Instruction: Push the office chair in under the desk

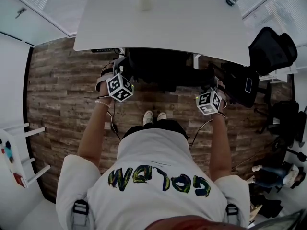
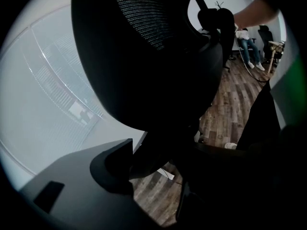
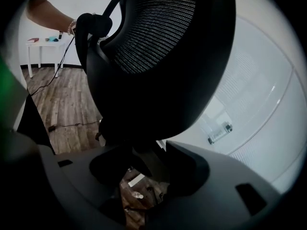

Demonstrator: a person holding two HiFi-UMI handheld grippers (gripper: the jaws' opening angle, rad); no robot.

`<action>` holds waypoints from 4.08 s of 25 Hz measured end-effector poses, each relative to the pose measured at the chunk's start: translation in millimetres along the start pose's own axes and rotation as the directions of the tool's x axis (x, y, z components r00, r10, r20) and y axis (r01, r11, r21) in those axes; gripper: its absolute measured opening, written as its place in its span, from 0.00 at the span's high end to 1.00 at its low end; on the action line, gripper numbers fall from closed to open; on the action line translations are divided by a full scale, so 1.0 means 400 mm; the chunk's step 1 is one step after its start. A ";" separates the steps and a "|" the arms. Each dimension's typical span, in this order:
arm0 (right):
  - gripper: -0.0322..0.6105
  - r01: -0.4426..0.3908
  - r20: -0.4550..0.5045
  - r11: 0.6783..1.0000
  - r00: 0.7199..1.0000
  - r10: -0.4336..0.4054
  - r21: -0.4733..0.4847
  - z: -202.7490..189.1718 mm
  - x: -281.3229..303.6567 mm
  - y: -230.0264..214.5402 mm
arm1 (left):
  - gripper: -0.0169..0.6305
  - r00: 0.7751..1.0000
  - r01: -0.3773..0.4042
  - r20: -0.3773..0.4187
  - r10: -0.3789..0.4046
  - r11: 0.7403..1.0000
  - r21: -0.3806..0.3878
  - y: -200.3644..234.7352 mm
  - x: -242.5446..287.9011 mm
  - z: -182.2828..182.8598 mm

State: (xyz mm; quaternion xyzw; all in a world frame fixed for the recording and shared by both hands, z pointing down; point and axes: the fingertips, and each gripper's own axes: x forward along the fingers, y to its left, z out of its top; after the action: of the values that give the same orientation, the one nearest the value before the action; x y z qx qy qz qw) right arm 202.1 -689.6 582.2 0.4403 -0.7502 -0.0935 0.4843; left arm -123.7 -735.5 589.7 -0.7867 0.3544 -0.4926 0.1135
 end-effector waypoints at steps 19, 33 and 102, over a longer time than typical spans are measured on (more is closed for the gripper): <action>0.61 -0.014 0.031 1.000 0.999 0.015 -0.013 0.028 0.105 -0.087 | 0.57 0.999 -0.019 -0.049 0.017 0.999 -0.033 0.083 0.081 0.030; 0.60 -0.017 0.033 1.000 0.999 0.017 -0.022 0.032 0.122 -0.110 | 0.57 0.998 -0.015 -0.067 0.012 0.999 -0.037 0.093 0.094 0.037; 0.76 -0.085 0.312 0.861 0.946 -0.089 0.501 0.142 -0.140 -0.177 | 0.81 0.953 0.005 0.250 0.170 0.817 -0.576 0.069 -0.179 0.180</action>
State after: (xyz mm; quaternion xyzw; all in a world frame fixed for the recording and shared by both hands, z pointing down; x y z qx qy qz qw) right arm 204.6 -705.9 477.0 0.5315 -0.8170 0.0358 0.2210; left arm -93.4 -719.7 490.1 -0.8315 0.4990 -0.2378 -0.0546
